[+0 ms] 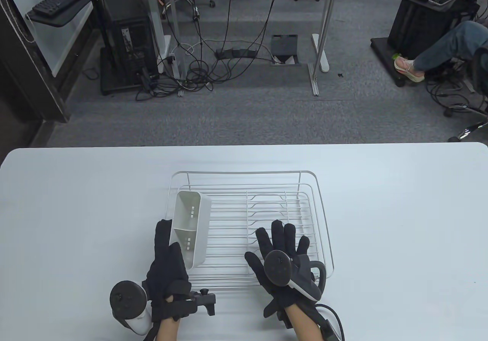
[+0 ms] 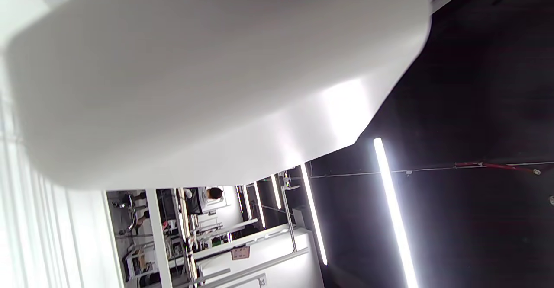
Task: Hang the cutlery bin on dish rack (Opening facing upward)
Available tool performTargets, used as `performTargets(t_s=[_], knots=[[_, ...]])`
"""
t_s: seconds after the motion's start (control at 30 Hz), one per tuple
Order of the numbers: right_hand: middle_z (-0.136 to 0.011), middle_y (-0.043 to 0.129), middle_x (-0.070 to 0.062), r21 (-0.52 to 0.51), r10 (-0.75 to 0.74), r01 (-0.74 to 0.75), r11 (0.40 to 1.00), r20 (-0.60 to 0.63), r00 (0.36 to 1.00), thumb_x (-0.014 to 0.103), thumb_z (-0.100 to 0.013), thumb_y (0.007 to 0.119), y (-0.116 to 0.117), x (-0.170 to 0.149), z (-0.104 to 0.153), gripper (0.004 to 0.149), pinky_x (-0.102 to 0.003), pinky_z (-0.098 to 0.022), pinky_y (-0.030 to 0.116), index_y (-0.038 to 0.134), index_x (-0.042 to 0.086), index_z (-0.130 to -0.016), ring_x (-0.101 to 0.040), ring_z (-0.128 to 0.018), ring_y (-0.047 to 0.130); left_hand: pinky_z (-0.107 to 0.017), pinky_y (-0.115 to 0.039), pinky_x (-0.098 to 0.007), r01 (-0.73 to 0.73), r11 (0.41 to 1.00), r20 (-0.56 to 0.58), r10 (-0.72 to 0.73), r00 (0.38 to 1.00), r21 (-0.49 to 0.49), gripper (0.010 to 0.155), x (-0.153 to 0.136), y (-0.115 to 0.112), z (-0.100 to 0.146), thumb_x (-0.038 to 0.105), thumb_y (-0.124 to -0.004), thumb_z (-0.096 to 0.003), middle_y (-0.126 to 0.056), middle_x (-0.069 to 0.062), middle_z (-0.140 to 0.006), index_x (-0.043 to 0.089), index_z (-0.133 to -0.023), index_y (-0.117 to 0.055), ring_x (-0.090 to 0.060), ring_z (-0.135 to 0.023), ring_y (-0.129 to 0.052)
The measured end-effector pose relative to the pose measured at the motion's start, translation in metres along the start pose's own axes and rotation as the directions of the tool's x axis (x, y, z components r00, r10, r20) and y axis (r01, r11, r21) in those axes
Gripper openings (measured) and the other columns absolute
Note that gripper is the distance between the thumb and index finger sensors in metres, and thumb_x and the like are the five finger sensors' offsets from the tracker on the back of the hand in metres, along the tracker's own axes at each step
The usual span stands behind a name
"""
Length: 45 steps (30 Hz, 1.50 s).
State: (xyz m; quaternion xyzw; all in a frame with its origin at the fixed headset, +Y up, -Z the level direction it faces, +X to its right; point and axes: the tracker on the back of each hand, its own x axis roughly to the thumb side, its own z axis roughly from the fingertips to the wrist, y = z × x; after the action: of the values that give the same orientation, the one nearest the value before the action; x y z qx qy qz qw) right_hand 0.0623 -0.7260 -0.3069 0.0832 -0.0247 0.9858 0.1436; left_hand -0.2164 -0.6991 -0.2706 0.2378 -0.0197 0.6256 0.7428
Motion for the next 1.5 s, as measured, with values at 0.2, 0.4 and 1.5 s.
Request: performTargets(t_s=[0.2, 0.4, 1.5], knots=[[-0.118, 0.032, -0.020, 0.001, -0.003, 0.003, 1.000, -0.002, 1.000, 0.065, -0.058, 0.048, 0.000, 0.000, 0.000, 0.071, -0.069, -0.066, 0.016, 0.046, 0.020, -0.113, -0.046, -0.106, 0.024, -0.063, -0.063, -0.061, 0.040, 0.996, 0.027, -0.037, 0.999, -0.085, 0.057, 0.001, -0.019, 0.005, 0.028, -0.059, -0.0603, -0.056, -0.015, -0.115, 0.022, -0.115, -0.044, -0.044, -0.096, -0.075], [-0.117, 0.029, -0.019, 0.012, -0.019, 0.020, 1.000, -0.012, 1.000, 0.065, -0.057, 0.048, -0.001, -0.001, -0.001, 0.072, -0.069, -0.066, 0.017, 0.040, 0.020, -0.113, -0.046, -0.106, 0.023, -0.063, -0.064, -0.061, 0.026, 0.992, 0.036, -0.021, 0.999, -0.121, 0.057, 0.002, -0.033, 0.011, 0.028, -0.059, -0.0603, -0.056, -0.015, -0.115, 0.022, -0.115, -0.044, -0.043, -0.096, -0.075], [-0.113, 0.014, -0.031, -0.119, -0.538, 0.583, 0.803, 0.275, 0.797, 0.058, -0.060, 0.058, -0.068, 0.043, 0.026, 0.076, -0.064, -0.065, 0.015, 0.006, 0.029, -0.107, -0.056, -0.100, 0.018, -0.063, -0.064, -0.061, 0.019, 0.993, 0.056, -0.013, 0.998, -0.116, 0.057, 0.005, -0.036, 0.015, 0.028, -0.059, -0.0603, -0.056, -0.016, -0.115, 0.022, -0.115, -0.044, -0.042, -0.096, -0.075]])
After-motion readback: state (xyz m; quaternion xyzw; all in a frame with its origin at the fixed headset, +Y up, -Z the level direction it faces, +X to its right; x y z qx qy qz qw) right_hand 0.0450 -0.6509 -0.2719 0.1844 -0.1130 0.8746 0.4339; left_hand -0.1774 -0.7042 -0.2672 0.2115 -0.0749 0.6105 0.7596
